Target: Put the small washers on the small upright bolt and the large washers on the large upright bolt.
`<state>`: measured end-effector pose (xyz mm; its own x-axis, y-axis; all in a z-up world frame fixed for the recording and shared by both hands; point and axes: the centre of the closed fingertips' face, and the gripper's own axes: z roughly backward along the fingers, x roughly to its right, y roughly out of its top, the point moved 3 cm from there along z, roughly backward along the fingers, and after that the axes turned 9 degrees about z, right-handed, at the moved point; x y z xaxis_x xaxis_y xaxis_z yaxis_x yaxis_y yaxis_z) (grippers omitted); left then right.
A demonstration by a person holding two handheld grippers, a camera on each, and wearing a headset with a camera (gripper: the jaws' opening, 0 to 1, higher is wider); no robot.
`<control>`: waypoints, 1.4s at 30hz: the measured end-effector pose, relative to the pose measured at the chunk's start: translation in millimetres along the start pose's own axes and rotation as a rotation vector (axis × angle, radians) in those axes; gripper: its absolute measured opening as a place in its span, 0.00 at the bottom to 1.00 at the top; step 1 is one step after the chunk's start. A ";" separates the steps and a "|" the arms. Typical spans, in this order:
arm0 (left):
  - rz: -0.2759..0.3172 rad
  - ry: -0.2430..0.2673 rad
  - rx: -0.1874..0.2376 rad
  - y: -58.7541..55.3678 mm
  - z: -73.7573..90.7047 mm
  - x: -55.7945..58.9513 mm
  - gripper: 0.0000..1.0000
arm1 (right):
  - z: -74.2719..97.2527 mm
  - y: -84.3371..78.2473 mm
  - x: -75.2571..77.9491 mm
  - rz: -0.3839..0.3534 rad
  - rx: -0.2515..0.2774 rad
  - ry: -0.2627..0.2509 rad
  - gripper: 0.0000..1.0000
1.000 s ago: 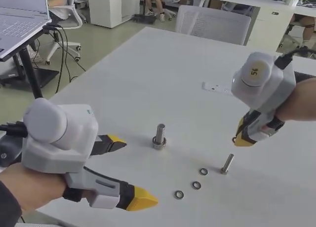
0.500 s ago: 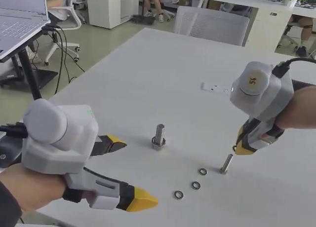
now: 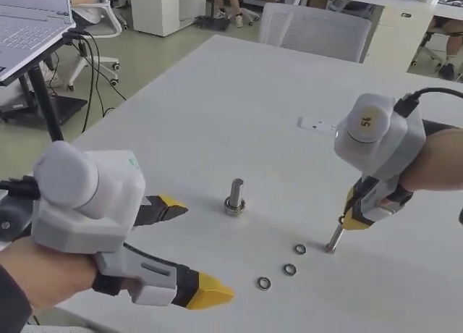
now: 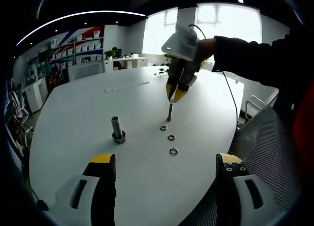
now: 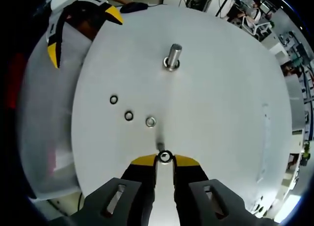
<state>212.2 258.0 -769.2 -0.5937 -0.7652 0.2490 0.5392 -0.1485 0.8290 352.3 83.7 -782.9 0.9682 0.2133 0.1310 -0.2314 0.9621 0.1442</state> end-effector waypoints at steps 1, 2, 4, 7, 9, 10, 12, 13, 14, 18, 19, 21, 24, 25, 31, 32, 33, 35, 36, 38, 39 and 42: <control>0.000 0.000 0.000 -0.2 0.3 -0.3 0.84 | -0.3 0.3 0.0 0.000 0.001 0.002 0.13; 0.001 0.000 -0.001 -0.3 0.4 -0.6 0.84 | -0.7 0.8 -0.4 0.000 0.001 0.006 0.13; 0.000 0.002 -0.003 -0.8 0.7 -1.3 0.83 | -2.4 0.9 0.5 0.000 0.001 0.008 0.13; 0.000 0.001 -0.004 -1.3 1.1 -1.6 0.83 | -4.1 0.7 0.1 0.000 -0.002 0.013 0.13; 0.003 0.000 -0.006 -1.8 1.4 -1.6 0.83 | -5.1 0.9 -1.0 -0.001 -0.004 0.019 0.13; 0.001 0.002 -0.006 -1.8 1.6 -2.0 0.83 | -5.8 1.1 -1.0 0.000 -0.003 0.019 0.13; 0.003 0.002 -0.005 -2.2 1.8 -2.5 0.83 | -6.8 1.5 -1.3 -0.003 -0.001 0.022 0.13; 0.003 0.003 -0.005 -2.3 1.9 -2.5 0.83 | -7.5 1.8 -1.4 -0.002 -0.001 0.023 0.13; 0.003 0.003 -0.006 -2.5 2.0 -2.6 0.83 | -8.1 1.9 -1.7 0.000 -0.001 0.025 0.13; 0.004 0.004 -0.007 -3.0 2.3 -2.5 0.83 | -12.5 1.6 -2.5 -0.002 -0.002 0.033 0.13; 0.004 0.004 -0.008 -3.4 2.3 -2.6 0.83 | -14.4 0.8 -2.4 -0.002 -0.004 0.036 0.13; 0.005 0.003 -0.008 -3.5 2.4 -2.4 0.83 | -16.4 1.0 -2.9 -0.003 -0.004 0.037 0.13; 0.006 0.003 -0.011 -4.2 2.7 -2.2 0.83 | -20.3 1.3 -5.0 -0.005 -0.005 0.044 0.13; 0.006 0.004 -0.011 -4.5 2.8 -2.3 0.83 | -21.8 1.3 -5.4 -0.006 -0.006 0.046 0.13; 0.007 0.003 -0.015 -5.9 3.5 -1.7 0.83 | -27.8 1.2 -8.0 -0.013 -0.004 0.055 0.13; 0.006 0.005 -0.015 -6.0 3.8 -1.7 0.83 | -28.9 1.4 -9.0 -0.015 -0.002 0.059 0.13; 0.007 0.005 -0.015 -6.0 3.9 -1.7 0.83 | -30.0 1.3 -9.4 -0.016 -0.003 0.060 0.13; 0.008 0.005 -0.016 -6.3 4.0 -1.6 0.83 | -32.1 1.4 -10.6 -0.016 -0.003 0.065 0.13; 0.007 0.006 -0.018 -6.6 4.1 -1.7 0.83 | -33.1 1.8 -10.8 -0.016 -0.001 0.066 0.13; 0.008 0.005 -0.020 -7.2 3.9 -1.4 0.83 | -35.5 2.3 -11.7 -0.017 -0.002 0.069 0.13; 0.008 0.005 -0.021 -7.4 3.9 -1.5 0.83 | -36.9 2.8 -11.7 -0.019 0.000 0.071 0.13; 0.009 0.006 -0.023 -7.9 3.9 -1.6 0.83 | -41.1 3.4 -12.7 -0.021 0.003 0.078 0.13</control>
<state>206.5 262.9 -774.2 -0.5849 -0.7705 0.2535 0.5582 -0.1557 0.8150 343.2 91.2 -824.4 0.9772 0.2059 0.0511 -0.2113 0.9659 0.1495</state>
